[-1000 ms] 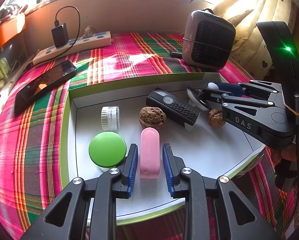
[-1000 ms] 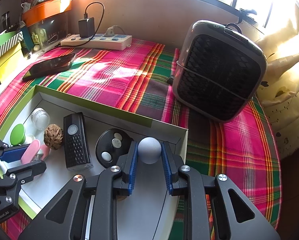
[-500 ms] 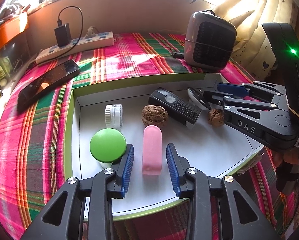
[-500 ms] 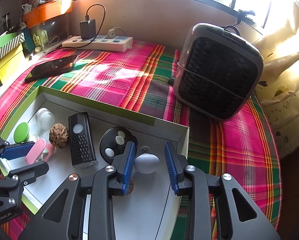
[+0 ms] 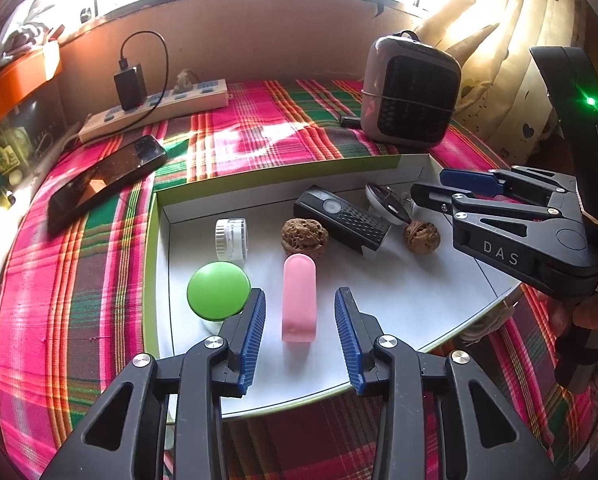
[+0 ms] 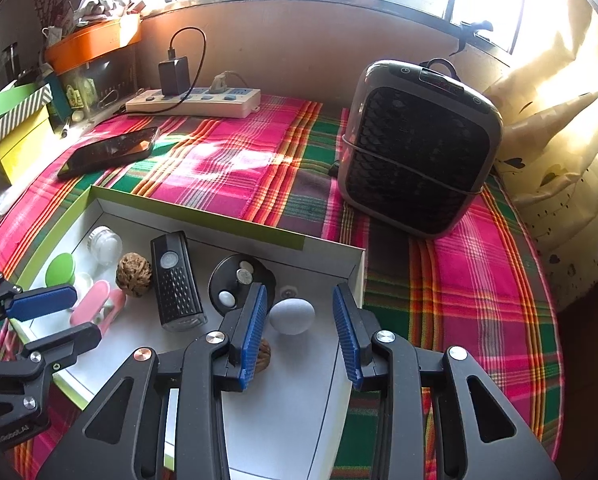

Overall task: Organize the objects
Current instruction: 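Open both tools to release the clip and ball into the tray, then withdraw both tools from the tray toward the pink holder and cable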

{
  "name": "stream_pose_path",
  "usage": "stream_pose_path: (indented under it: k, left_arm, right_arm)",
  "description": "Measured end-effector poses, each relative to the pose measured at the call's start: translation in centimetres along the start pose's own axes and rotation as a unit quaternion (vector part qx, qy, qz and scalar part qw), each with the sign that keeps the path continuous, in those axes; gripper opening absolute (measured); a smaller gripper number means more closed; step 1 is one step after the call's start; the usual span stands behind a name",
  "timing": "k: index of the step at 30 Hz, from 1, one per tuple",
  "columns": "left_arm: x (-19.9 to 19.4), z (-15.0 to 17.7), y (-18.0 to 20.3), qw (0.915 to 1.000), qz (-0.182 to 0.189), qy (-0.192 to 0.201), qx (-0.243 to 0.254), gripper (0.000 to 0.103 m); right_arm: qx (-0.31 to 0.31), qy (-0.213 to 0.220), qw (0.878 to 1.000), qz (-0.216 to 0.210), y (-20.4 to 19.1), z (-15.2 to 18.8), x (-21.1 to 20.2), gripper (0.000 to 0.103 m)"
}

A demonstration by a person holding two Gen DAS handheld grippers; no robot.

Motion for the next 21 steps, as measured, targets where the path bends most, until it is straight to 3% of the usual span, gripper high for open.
stream_pose_path:
  k: [21]
  left_arm:
    - [-3.0, 1.8, 0.0, 0.9996, -0.011, 0.025, -0.001, 0.035]
  right_arm:
    - [0.042, 0.033, 0.998, -0.020, 0.4, 2.8, -4.5, 0.036]
Point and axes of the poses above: each gripper's, at about its wrist camera, not at the fingertips, and x roughly the way its jaws point, y to its right, z to its underside, the point moved 4 cm from there along x, roughly the way its jaws point, and after that the axes turned 3 degrees about -y, right-handed, at the moved point
